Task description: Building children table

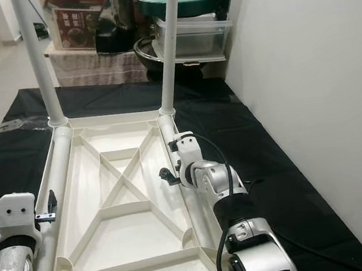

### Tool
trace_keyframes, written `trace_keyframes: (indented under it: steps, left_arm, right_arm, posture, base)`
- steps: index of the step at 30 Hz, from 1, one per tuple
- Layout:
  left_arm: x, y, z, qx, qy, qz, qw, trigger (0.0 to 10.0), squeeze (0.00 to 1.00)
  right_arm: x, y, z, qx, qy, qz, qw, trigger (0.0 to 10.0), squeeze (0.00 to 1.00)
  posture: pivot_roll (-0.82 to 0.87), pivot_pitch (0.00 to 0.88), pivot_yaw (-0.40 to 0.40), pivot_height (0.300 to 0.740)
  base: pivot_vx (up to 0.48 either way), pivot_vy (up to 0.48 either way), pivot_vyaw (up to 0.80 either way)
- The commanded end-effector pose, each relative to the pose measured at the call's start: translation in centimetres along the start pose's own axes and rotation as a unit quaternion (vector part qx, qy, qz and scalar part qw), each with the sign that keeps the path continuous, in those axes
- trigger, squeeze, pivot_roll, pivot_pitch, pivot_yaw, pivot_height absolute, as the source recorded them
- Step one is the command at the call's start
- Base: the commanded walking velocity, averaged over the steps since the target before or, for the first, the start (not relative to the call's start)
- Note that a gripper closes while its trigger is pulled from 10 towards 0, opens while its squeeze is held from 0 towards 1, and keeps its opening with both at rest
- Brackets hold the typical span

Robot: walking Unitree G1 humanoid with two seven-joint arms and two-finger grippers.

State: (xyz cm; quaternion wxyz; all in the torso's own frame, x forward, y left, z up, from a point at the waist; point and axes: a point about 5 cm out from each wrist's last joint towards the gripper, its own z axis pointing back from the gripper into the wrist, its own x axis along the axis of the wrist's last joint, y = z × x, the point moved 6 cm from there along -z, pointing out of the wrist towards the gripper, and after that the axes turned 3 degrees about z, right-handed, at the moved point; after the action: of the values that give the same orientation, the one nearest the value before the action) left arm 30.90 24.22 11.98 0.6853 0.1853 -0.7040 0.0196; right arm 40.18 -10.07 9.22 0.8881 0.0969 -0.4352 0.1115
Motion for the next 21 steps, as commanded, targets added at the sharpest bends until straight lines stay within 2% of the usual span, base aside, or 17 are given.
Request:
trace_keyframes:
  steps: [1, 4, 5, 6, 10, 13, 17, 19, 21]
  left_arm:
    - [-0.8, -0.2, 0.2, -0.002, 0.014, -0.006, 1.000, 10.0, 0.00]
    - [-0.9, -0.2, 0.2, -0.002, 0.015, -0.007, 1.000, 10.0, 0.00]
    - [-0.9, -0.2, 0.2, -0.002, 0.015, -0.007, 1.000, 10.0, 0.00]
    - [-0.9, -0.3, 0.1, -0.003, 0.015, -0.006, 1.000, 10.0, 0.00]
    - [-0.9, -0.3, 0.1, -0.004, 0.015, -0.006, 1.000, 10.0, 0.00]
    - [-0.9, -0.4, 0.1, -0.005, 0.014, -0.006, 1.000, 10.0, 0.00]
    - [-0.8, -0.3, -0.1, -0.005, 0.013, -0.007, 1.000, 10.0, 0.00]
    - [-0.8, -0.2, -0.1, -0.004, 0.013, -0.009, 1.000, 10.0, 0.00]
    - [-0.8, -0.2, -0.1, -0.004, 0.013, -0.009, 1.000, 10.0, 0.00]
  right_arm:
    - [-4.3, -1.4, 0.0, -0.017, 0.077, -0.056, 0.995, 10.0, 0.00]
    - [-4.4, -1.7, 0.4, -0.016, 0.079, -0.073, 0.994, 10.0, 0.00]
    - [-4.4, -1.7, 0.4, -0.016, 0.079, -0.073, 0.994, 10.0, 0.00]
    - [-2.9, -2.4, 0.8, -0.020, 0.056, -0.067, 0.996, 10.0, 0.00]
    - [-2.4, -2.6, 1.0, -0.021, 0.050, -0.066, 0.996, 10.0, 0.00]
    - [-2.4, -3.4, 1.0, -0.028, 0.052, -0.064, 0.996, 10.0, 0.00]
    - [-4.4, -2.4, 1.3, 0.022, 0.096, -0.067, 0.993, 10.0, 0.00]
    - [-5.5, -0.8, 1.6, 0.074, 0.123, -0.069, 0.987, 10.0, 0.00]
    - [-5.5, -0.8, 1.6, 0.074, 0.123, -0.069, 0.987, 10.0, 0.00]
  posture:
    - [0.06, 0.000, -0.122, 0.740]
    - [0.06, 0.000, -0.119, 0.740]
    - [0.06, 0.000, -0.119, 0.740]
    - [0.05, 0.000, -0.117, 0.740]
    - [0.05, 0.000, -0.117, 0.740]
    - [0.05, 0.000, -0.115, 0.740]
    - [0.06, 0.000, -0.118, 0.740]
    - [0.06, 0.000, -0.118, 0.740]
    - [0.06, 0.000, -0.118, 0.740]
  base:
    - [0.000, 0.000, 0.00]
    - [0.000, 0.000, 0.00]
    - [0.000, 0.000, 0.00]
    - [0.000, 0.000, 0.00]
    - [0.000, 0.000, 0.00]
    - [0.000, 0.000, 0.00]
    - [0.000, 0.000, 0.00]
    - [0.000, 0.000, 0.00]
    - [0.000, 0.000, 0.00]
